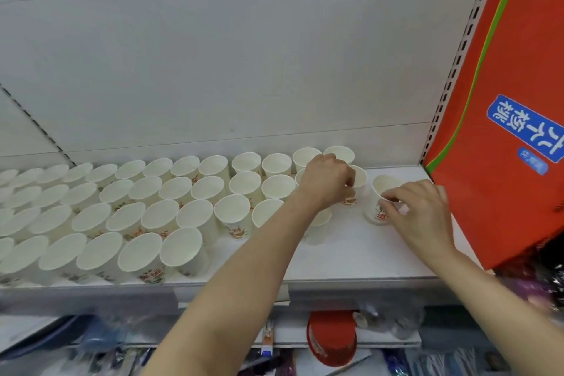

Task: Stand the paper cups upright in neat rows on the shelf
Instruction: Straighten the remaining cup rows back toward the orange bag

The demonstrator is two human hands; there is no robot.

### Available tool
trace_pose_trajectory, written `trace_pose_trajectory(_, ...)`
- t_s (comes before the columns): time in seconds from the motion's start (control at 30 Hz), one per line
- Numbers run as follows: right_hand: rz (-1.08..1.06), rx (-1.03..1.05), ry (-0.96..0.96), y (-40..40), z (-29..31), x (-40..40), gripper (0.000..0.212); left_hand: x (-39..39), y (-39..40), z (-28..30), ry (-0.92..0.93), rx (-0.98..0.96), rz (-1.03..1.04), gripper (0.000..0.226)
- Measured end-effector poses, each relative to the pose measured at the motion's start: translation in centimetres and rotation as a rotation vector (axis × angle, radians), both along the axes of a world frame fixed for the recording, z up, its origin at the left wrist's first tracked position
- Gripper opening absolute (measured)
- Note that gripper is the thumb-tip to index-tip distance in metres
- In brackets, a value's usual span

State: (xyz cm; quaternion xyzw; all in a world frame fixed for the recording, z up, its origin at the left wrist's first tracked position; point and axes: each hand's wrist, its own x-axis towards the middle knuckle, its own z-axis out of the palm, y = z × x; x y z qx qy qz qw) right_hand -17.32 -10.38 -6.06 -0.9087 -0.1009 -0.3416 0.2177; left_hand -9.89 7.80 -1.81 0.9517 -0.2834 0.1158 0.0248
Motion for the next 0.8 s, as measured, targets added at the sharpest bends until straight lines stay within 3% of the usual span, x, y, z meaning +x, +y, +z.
trace_pose_trajectory(0.23, 0.133, -0.03, -0.005, 3.1, -0.8, -1.7, 0.015, -0.7, 1.6, 0.5, -0.032, -0.139, 0.016, 0.028)
trace_pose_trajectory(0.47, 0.166, -0.064, -0.003, 4.7, -1.8, -1.3, 0.012, -6.1, 5.4, 0.1, -0.065, -0.36, 0.139, 0.021)
trace_pose_trajectory(0.63, 0.18, -0.067, -0.027, 4.6, -2.3, -1.5, 0.016, -10.0, 7.5, -1.4, -0.051, -0.277, 0.191, 0.03)
trace_pose_trajectory(0.8, 0.2, -0.052, -0.026, 5.0, -2.1, -1.4, 0.013, -9.9, 7.7, -2.0, -0.04, -0.231, 0.218, 0.016)
